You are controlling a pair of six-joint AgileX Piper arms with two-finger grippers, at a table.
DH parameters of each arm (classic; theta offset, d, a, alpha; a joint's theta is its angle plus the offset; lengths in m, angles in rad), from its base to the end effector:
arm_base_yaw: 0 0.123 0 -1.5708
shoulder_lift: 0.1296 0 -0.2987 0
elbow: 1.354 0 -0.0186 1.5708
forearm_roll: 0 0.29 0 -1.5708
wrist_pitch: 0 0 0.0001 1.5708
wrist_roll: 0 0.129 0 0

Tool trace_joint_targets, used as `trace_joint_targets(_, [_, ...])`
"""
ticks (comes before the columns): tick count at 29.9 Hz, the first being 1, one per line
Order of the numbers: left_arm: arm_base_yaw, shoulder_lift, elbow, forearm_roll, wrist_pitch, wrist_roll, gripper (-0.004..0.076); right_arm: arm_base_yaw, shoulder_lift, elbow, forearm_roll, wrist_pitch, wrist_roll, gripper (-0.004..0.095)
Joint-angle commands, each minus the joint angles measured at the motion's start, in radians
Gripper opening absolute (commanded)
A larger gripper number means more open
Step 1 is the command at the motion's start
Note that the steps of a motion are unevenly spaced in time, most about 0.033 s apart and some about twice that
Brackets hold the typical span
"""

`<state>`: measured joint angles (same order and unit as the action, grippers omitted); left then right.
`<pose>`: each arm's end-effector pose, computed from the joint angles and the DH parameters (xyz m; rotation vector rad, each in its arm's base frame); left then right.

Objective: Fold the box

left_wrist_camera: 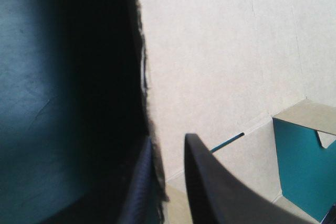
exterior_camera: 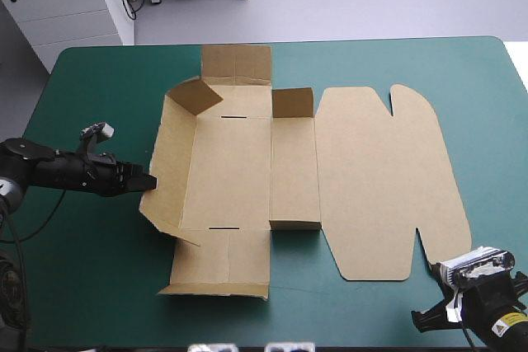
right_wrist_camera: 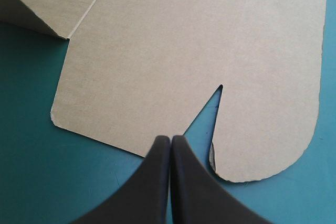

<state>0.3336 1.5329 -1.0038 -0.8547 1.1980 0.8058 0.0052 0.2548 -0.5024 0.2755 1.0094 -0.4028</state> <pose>0.3189 0.0146 0.2219 0.1502 2.6091 -0.9541 0.0901 0.0302 0.2711 -0.4100 2.1717 0.1213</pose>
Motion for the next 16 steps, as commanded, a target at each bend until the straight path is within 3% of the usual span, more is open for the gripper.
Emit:
trace_joint_targets(1, [-0.003, -0.04, -0.021, -0.049, 0.096, -0.015, 0.0326, 0.004, 0.01, -0.024, 0.015, -0.06, 0.001, -0.0014])
trace_joint_targets(3, [-0.003, -0.04, -0.021, -0.045, 0.096, -0.028, 0.0405, 0.004, 0.01, -0.024, 0.015, -0.06, 0.001, -0.0014])
trace_joint_targets(5, [-0.003, -0.04, -0.021, -0.027, 0.096, -0.033, 0.0428, 0.004, 0.01, -0.024, 0.015, -0.06, 0.001, -0.0014])
trace_joint_targets(16, [-0.003, -0.04, -0.088, 0.217, 0.034, -0.143, 0.0428, 0.004, 0.01, -0.024, 0.015, -0.06, 0.001, -0.0014])
